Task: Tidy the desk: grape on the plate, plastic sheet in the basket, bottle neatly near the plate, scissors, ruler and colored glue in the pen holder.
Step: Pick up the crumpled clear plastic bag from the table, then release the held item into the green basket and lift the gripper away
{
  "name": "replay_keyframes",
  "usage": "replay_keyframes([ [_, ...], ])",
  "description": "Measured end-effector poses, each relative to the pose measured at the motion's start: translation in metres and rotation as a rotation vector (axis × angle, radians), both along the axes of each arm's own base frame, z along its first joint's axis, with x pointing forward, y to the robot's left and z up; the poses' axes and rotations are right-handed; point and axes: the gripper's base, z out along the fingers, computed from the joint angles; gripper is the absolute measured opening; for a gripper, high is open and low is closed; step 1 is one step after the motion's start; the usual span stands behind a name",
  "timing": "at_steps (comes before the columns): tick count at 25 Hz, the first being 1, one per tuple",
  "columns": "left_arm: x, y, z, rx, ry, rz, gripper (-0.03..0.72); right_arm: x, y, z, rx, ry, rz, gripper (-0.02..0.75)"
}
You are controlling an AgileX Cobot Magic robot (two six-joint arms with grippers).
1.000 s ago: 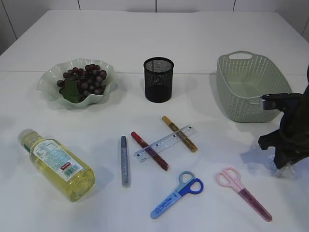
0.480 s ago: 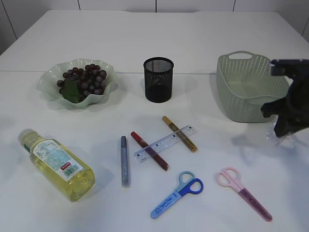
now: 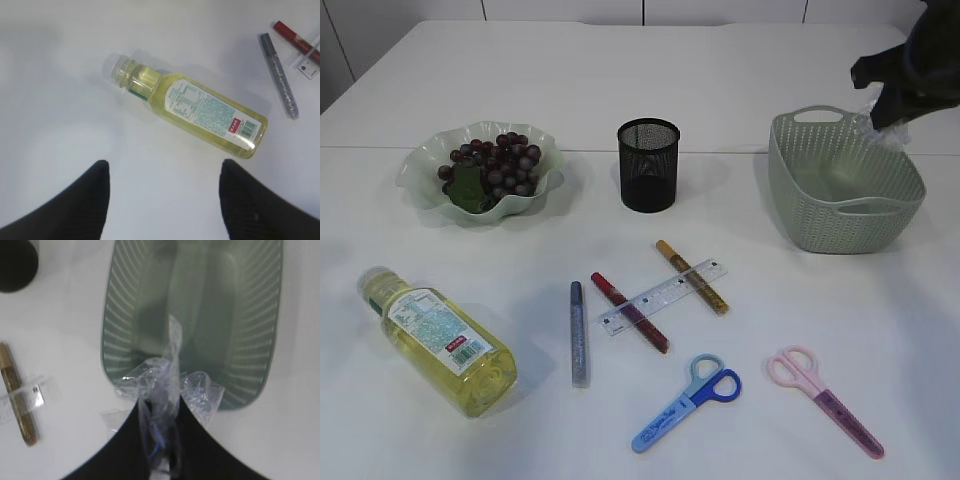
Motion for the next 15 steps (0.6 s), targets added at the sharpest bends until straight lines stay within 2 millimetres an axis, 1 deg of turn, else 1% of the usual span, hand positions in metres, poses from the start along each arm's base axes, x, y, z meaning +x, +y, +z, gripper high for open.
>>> replay_keyframes([
  [3,0.000,0.000,0.000,0.000,0.000,0.000,0.498,0.021,0.000,0.001,0.002,-0.024,-0.003,0.077],
  [4,0.000,0.000,0.000,-0.002,0.000,0.000,0.498,0.028,0.000,-0.002,0.004,-0.026,-0.010,0.077],
  [6,0.000,-0.001,0.000,-0.012,0.004,0.001,0.498,0.042,-0.001,-0.010,-0.004,-0.021,-0.027,0.077],
  [9,-0.002,-0.003,0.000,-0.041,0.024,0.001,0.498,0.060,-0.003,-0.031,-0.029,0.008,-0.047,0.078],
  [11,-0.003,-0.004,-0.001,-0.051,0.039,0.001,0.498,0.068,-0.004,-0.043,-0.039,0.028,-0.052,0.088],
  [13,-0.003,-0.004,-0.001,-0.055,0.041,0.001,0.498,0.074,-0.004,-0.055,-0.042,0.051,-0.056,0.127],
  [15,-0.003,-0.005,-0.001,-0.057,0.043,0.001,0.498,0.078,-0.004,-0.065,-0.036,0.072,-0.067,0.225],
])
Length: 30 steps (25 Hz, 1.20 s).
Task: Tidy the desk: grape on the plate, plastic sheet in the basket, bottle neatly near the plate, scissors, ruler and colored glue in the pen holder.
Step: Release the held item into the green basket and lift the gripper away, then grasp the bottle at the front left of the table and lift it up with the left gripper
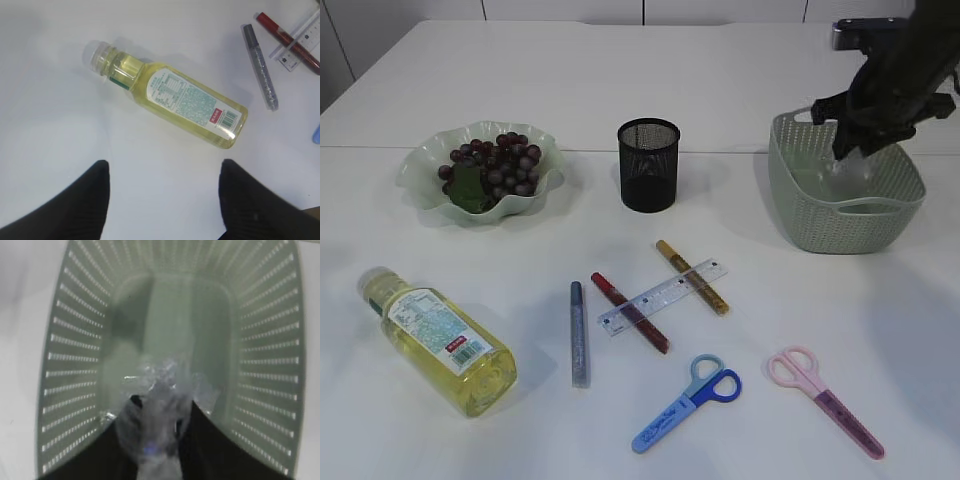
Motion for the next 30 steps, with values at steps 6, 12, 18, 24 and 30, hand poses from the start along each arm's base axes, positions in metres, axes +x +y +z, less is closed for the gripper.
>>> replay_keyframes([
  [6,-0.001,-0.002,0.000,-0.029,0.013,0.001,0.498,0.002,0.000,0.002,0.010,0.020,-0.025,0.602],
  [12,-0.001,-0.002,0.000,-0.030,0.013,0.001,0.498,-0.010,0.001,0.025,0.019,0.098,-0.026,0.594],
  [18,0.000,-0.003,0.001,-0.035,-0.003,0.003,0.498,-0.038,0.002,0.077,0.048,0.067,-0.024,0.570],
  [24,0.003,-0.003,0.002,-0.041,-0.037,0.007,0.498,-0.080,0.002,0.105,0.052,0.056,-0.022,0.566],
  [30,0.004,-0.004,0.003,-0.054,-0.051,0.010,0.498,-0.131,0.001,0.093,0.050,0.117,-0.026,0.565],
])
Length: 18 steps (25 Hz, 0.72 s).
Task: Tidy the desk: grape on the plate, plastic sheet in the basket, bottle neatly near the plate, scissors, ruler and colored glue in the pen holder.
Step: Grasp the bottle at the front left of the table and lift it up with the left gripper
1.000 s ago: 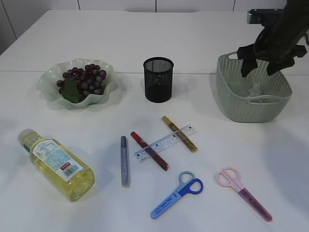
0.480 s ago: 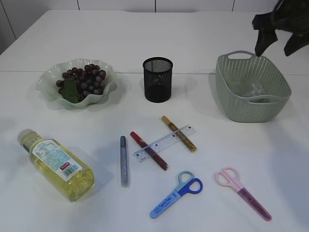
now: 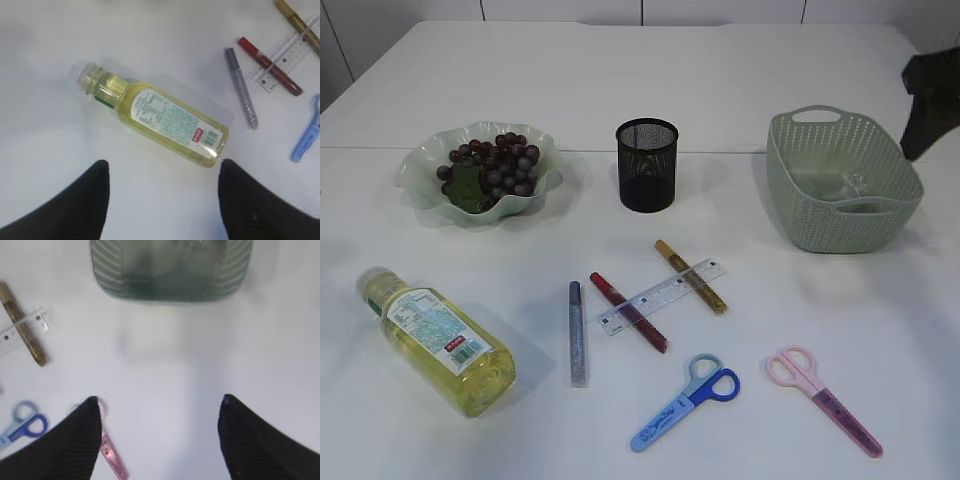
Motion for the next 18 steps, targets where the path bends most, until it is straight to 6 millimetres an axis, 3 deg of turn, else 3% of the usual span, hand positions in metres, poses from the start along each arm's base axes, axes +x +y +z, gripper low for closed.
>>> replay_keyframes([
  [8,-0.003,-0.010,0.001,-0.151,0.058,0.060,0.498,-0.067,0.004,-0.031,0.046,0.117,0.027,0.565],
  [13,-0.004,-0.015,0.000,-0.180,0.089,0.128,0.498,-0.084,0.005,-0.031,0.063,0.091,0.031,0.565],
  [18,-0.005,-0.040,-0.012,-0.056,0.115,0.175,0.488,-0.088,0.005,-0.026,0.064,0.062,0.032,0.565],
])
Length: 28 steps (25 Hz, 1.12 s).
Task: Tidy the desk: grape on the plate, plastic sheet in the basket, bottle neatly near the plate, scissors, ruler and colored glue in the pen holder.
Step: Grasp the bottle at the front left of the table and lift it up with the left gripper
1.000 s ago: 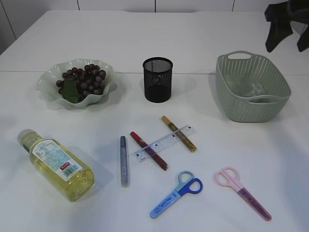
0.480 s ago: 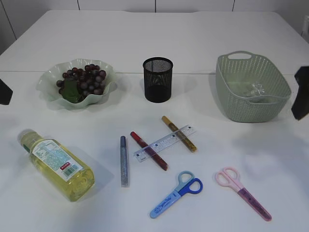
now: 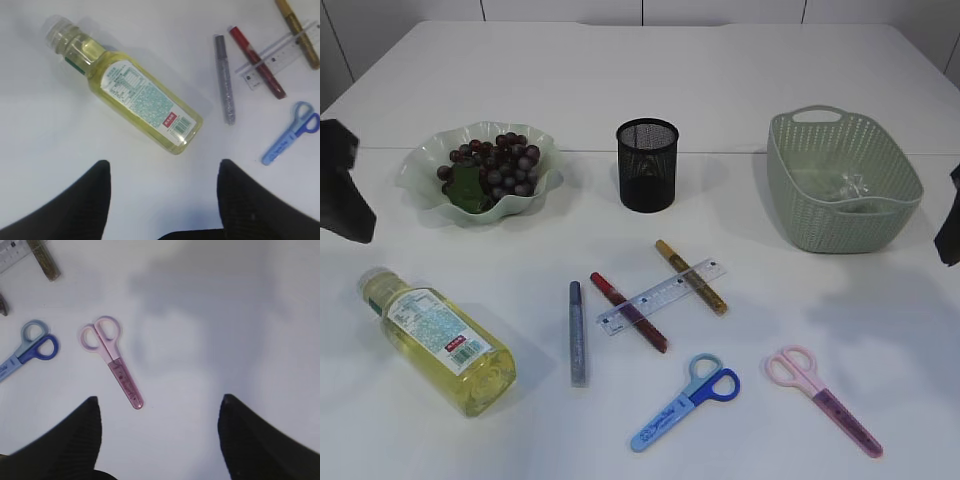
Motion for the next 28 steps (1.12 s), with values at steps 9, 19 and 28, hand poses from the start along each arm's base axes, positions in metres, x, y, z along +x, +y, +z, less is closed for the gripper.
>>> replay_keyframes([
  [9,0.015,-0.038,-0.024,-0.085,0.029,0.282,0.484,-0.001,0.000,0.001,0.001,-0.004,0.000,0.565],
  [19,0.042,-0.056,-0.083,-0.119,0.245,0.599,0.485,-0.001,0.000,0.001,0.000,-0.004,0.002,0.565],
  [28,0.067,-0.035,-0.109,-0.232,0.390,0.717,0.488,0.000,0.000,0.001,-0.002,-0.015,0.007,0.565],
])
